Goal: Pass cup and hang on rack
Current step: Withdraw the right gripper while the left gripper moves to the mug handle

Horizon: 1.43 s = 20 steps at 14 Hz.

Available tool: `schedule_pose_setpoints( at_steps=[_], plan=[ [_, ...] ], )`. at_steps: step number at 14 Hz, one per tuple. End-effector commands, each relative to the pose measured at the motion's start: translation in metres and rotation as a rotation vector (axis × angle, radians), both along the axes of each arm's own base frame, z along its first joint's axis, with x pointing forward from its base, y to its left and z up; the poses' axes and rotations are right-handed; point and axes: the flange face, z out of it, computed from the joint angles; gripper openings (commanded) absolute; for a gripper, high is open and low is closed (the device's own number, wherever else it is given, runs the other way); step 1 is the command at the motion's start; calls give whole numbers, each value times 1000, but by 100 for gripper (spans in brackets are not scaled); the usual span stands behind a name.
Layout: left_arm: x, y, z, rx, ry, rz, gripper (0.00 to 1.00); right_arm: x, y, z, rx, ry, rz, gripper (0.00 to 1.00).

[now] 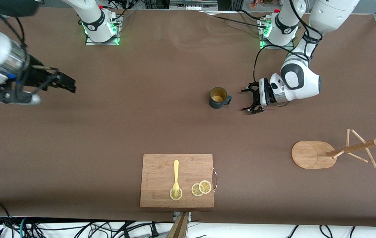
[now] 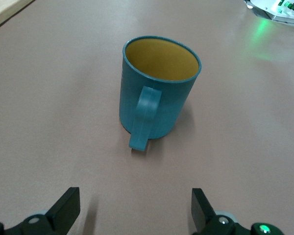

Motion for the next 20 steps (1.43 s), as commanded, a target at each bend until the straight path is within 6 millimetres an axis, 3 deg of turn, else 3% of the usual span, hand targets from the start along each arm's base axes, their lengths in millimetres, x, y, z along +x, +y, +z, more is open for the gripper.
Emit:
schedule_pose_setpoints(
  at_steps=[1,3,8,20],
  plan=[
    [0,-6,-8,-35,-58,7,100,-17,-24,7,33,19,36,100],
    [-5,-17,-17,-59,-74,8,100,-22,-55,10,41,15,46,100],
    [-16,-33,-34,-96,-86,14,100,-37,-92,17,53,7,64,100],
    [-18,-53,-34,-110,-87,-2,100,-32,-94,18,-12,-10,118,100]
  ],
)
